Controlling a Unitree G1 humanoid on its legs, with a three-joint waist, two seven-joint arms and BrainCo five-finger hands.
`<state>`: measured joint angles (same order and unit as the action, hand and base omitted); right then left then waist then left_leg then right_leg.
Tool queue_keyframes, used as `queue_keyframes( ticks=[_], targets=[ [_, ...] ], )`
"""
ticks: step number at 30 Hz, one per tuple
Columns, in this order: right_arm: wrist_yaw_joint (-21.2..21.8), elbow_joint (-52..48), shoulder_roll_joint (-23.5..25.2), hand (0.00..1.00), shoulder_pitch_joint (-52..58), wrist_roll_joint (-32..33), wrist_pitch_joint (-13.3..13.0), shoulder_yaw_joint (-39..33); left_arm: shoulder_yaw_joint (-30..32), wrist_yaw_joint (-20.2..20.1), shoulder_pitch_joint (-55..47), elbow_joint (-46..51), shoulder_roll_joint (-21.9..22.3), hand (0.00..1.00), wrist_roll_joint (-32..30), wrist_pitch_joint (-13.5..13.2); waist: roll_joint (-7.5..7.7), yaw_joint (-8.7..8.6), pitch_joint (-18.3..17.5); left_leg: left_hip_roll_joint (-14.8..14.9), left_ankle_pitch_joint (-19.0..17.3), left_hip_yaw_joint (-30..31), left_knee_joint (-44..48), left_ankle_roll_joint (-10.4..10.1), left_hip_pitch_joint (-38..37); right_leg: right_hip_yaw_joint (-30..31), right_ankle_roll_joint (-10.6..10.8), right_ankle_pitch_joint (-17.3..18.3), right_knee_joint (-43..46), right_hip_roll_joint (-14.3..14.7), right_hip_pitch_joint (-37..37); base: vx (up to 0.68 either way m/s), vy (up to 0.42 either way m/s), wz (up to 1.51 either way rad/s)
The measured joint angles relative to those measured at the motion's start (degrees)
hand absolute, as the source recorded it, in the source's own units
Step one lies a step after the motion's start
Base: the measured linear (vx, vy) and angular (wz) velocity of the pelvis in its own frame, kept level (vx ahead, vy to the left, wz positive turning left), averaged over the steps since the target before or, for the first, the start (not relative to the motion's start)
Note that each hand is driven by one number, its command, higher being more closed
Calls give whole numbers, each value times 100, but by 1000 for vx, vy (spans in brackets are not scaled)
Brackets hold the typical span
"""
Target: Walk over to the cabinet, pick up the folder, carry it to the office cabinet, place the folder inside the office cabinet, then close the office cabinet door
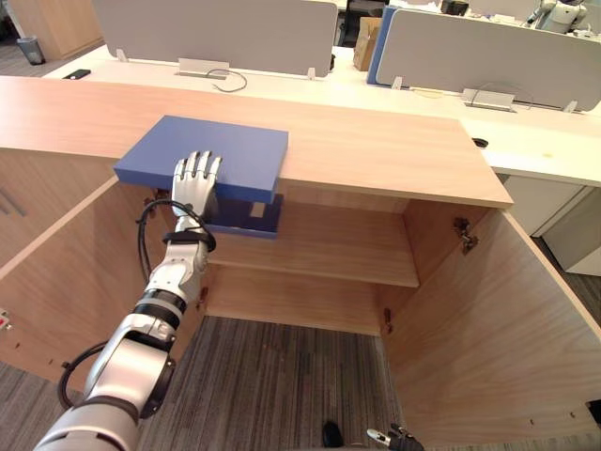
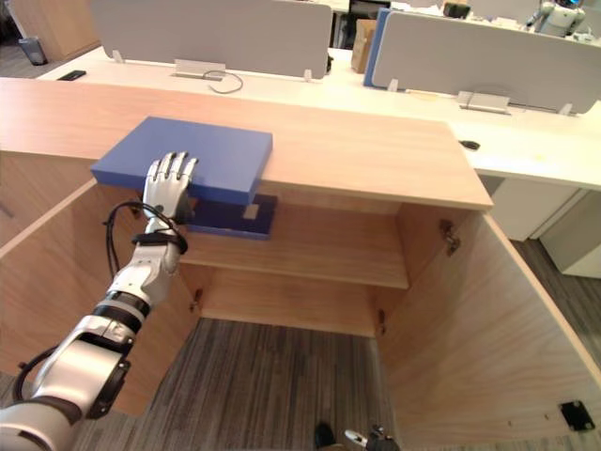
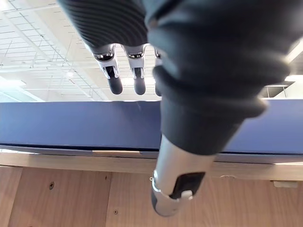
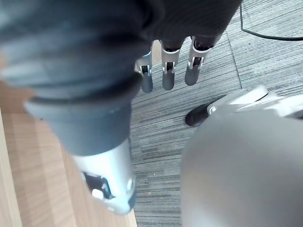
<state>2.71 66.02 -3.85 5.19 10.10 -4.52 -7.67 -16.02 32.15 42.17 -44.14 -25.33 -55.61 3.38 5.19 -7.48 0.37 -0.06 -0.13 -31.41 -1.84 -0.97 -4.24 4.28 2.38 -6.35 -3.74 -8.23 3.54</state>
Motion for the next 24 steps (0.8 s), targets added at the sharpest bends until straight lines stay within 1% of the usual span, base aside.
queue_keyframes(
  ticks=[5, 9, 11, 12, 16, 24],
  targets=[
    [3, -1, -1, 0, 12, -1, -6, 0, -1, 0, 64, -63, -30, 0, 74, -3, -2, -28, 20, 20, -12, -73, 31, -9, 1, 68, -5, -3, 4, 25, 32, -2, -13, -8],
    [3, -4, -2, 0, 11, -1, -10, -1, -2, -3, 290, -297, -54, 0, 169, -13, 5, -63, 93, 51, -60, -97, 117, -16, 11, 87, -11, -4, 4, 35, 24, -6, -12, -3],
    [4, -4, -2, 0, 15, -1, -10, -1, 1, -4, 352, -393, -57, 0, 192, -13, 5, -94, 101, 54, -89, -129, 121, -51, 10, 117, -12, -4, 5, 41, 38, -5, -11, -7],
    [4, -4, -2, 0, 18, -1, -10, -1, 2, -4, 372, -419, -57, 100, 198, -14, 5, -94, 103, 54, -93, -145, 121, -52, 9, 131, -13, -4, 5, 43, 44, -4, -7, -14],
    [4, -6, -5, 0, 45, -1, -12, -2, 76, 21, 460, -486, -83, 100, 404, 7, 4, -96, 121, 64, -127, -289, 131, -52, -61, 242, -41, -17, 5, 73, 42, -2, -6, -17],
    [9, -27, -21, 0, 128, -6, -14, 1, 282, 195, 715, -485, -151, 100, 439, -49, -5, -107, 193, 78, -224, -484, 131, -154, -186, 369, -100, 18, 35, 125, 24, -2, -13, -13]
  ],
)
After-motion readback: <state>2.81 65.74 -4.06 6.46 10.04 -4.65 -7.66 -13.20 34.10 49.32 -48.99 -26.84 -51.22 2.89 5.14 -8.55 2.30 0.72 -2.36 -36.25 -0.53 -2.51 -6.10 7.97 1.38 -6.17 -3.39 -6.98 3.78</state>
